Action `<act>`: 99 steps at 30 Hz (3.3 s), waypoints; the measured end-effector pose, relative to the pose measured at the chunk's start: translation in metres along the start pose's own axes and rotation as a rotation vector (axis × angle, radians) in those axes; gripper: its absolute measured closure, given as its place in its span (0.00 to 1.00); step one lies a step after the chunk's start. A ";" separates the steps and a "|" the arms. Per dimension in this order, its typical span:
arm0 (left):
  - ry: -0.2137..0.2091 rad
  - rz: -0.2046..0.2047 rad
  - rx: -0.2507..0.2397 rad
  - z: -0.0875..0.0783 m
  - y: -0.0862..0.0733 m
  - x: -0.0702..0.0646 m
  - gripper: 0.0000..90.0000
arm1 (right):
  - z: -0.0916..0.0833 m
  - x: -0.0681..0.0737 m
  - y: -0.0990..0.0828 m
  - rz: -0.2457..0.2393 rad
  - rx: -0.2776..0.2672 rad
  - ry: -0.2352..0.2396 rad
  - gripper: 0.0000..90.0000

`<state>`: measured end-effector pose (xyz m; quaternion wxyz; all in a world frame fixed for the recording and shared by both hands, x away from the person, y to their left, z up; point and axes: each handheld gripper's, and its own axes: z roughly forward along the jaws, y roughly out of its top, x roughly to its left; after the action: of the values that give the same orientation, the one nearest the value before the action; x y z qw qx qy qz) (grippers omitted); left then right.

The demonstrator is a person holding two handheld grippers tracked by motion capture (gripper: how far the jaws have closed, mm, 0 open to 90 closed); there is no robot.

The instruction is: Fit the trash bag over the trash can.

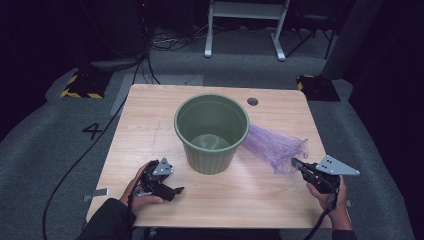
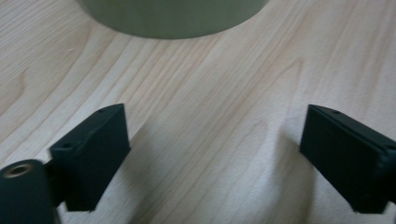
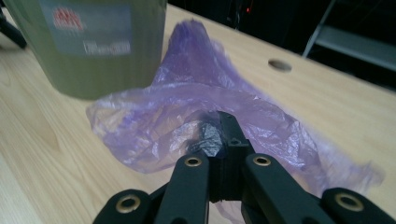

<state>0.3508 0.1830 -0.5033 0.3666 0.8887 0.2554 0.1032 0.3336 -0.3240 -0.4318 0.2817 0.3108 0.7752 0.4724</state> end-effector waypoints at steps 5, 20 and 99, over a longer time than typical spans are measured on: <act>0.001 0.044 0.004 0.001 0.007 -0.009 0.19 | 0.000 0.009 0.019 -0.041 -0.021 0.001 1.00; -0.069 0.151 -0.145 0.001 0.048 -0.063 0.21 | 0.029 0.073 0.015 -0.151 0.093 0.206 1.00; -0.068 0.342 -0.032 0.044 0.073 -0.078 1.00 | -0.008 0.059 0.016 -0.100 0.025 0.213 0.37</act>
<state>0.3284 0.0719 -0.4826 0.3660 0.9162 0.0865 0.1381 0.2923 -0.2787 -0.4228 0.2172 0.2231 0.8211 0.4785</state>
